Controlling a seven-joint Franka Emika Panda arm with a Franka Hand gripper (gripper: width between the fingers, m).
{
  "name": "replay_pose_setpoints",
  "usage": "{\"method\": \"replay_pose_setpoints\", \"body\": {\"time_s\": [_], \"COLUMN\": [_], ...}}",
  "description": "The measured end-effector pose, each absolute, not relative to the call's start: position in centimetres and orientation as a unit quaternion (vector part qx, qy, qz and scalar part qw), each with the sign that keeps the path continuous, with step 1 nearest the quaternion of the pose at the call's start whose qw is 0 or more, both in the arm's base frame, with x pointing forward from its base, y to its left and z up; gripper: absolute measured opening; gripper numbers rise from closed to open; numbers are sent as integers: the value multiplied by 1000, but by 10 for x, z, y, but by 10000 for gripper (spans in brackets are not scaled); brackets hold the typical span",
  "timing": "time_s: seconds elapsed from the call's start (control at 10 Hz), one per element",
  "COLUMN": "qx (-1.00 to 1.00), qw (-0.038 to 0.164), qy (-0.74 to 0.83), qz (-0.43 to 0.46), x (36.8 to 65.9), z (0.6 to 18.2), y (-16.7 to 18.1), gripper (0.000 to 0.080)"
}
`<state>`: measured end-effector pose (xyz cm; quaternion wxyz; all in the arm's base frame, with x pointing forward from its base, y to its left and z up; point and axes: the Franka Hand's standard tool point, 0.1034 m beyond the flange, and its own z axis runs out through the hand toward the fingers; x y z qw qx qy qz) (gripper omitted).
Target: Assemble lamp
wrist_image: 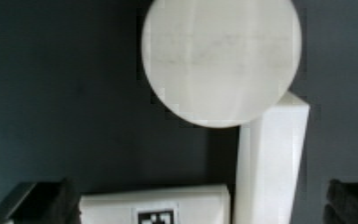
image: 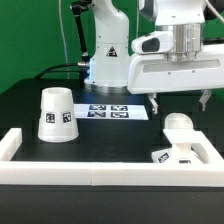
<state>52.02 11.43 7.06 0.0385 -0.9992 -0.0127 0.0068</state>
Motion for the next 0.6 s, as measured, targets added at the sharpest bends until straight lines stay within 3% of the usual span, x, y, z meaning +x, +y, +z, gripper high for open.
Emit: {"method": "replay_pose_setpoints", "body": {"time_s": [0.6], "qx": [-981], "qw": [32], "qy": [-13], "qz": [192], "x": [506], "z": [61], "y": [112], "gripper": [699]}}
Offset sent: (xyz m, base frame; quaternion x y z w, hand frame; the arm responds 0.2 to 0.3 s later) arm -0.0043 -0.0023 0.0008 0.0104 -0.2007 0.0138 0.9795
